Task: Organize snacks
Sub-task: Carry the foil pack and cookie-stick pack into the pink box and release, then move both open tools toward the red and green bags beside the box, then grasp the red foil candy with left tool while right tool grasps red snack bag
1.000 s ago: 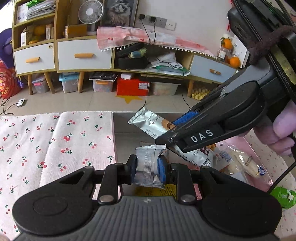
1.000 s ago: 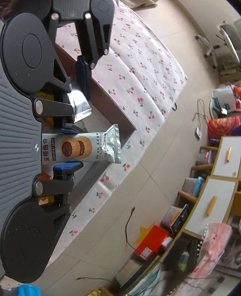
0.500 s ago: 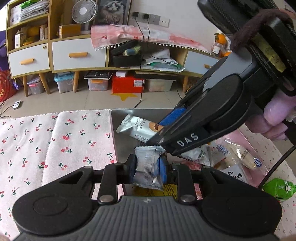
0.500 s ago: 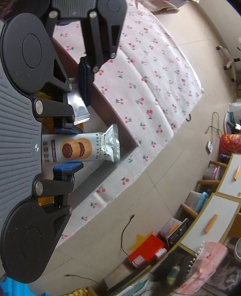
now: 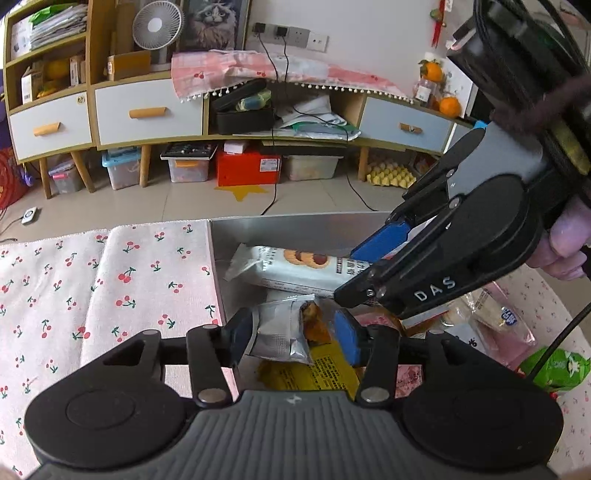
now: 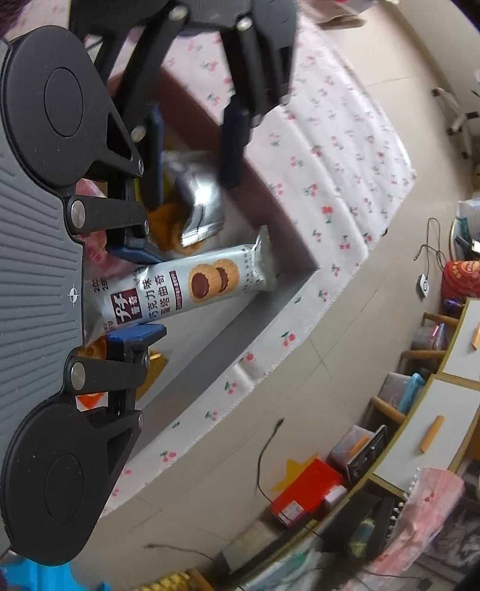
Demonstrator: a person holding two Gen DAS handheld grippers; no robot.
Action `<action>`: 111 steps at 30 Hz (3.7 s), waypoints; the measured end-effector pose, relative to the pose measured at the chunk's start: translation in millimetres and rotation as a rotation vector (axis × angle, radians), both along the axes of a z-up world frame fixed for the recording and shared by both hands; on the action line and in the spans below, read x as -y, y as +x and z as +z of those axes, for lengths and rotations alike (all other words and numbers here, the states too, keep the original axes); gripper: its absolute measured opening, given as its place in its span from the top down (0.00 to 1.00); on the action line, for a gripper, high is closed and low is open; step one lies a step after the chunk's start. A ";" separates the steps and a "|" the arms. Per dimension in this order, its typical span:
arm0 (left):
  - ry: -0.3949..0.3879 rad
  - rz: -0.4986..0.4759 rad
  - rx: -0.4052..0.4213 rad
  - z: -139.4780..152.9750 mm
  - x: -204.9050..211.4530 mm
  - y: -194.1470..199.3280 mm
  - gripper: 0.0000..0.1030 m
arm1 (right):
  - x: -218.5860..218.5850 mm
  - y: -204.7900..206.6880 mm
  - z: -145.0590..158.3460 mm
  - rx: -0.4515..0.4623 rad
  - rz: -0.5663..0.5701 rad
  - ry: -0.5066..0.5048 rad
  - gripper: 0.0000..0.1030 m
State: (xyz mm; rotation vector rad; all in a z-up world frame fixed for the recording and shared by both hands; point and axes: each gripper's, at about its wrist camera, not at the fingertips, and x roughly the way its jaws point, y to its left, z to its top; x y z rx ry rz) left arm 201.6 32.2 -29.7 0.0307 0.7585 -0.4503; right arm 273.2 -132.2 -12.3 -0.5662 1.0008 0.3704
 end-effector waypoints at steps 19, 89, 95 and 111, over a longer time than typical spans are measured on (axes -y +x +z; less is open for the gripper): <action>0.029 0.017 0.006 14.0 6.8 -15.0 0.26 | 12.2 -32.7 27.7 0.159 -0.135 0.032 0.51; 0.069 -0.254 -0.114 -30.7 66.8 -226.9 0.46 | 86.3 -300.8 -63.4 0.122 -0.222 0.227 0.03; 0.114 -0.214 -0.094 -28.5 61.3 -217.0 0.47 | 92.4 -286.4 -71.1 0.152 -0.253 0.239 0.00; 0.121 -0.013 -0.070 -20.2 23.6 -177.8 0.51 | 104.0 -248.7 -55.9 0.232 -0.353 0.443 0.01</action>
